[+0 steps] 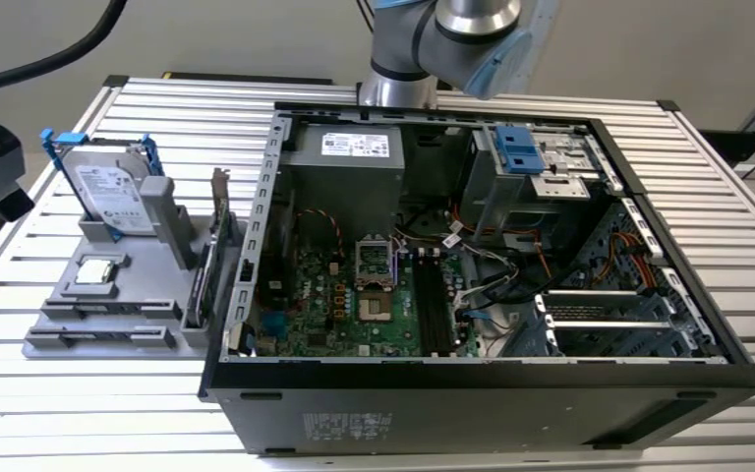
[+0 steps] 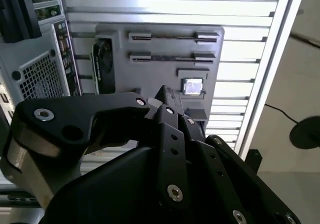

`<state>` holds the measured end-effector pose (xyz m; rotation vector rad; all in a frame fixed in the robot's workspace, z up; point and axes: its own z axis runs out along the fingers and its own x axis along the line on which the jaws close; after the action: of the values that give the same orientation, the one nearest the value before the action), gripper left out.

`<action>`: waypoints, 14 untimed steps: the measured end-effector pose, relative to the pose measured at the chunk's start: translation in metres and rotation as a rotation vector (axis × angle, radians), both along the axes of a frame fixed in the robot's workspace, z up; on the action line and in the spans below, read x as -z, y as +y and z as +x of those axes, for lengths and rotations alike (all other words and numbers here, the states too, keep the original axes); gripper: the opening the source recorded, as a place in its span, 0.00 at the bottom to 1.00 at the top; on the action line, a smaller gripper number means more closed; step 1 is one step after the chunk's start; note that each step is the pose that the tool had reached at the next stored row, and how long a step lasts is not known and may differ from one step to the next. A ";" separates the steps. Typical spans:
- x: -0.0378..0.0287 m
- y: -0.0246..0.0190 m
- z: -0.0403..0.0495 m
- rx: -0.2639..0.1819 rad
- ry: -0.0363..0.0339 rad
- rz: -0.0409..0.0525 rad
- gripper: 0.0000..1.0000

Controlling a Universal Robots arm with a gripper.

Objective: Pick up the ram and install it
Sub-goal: 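Pick up the ram and move it above insertion slot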

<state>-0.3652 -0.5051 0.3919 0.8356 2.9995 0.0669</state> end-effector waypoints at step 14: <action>-0.0001 0.0000 0.0000 0.080 0.0001 -0.0001 0.00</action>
<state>-0.3653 -0.5051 0.3919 0.9548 2.9620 0.0650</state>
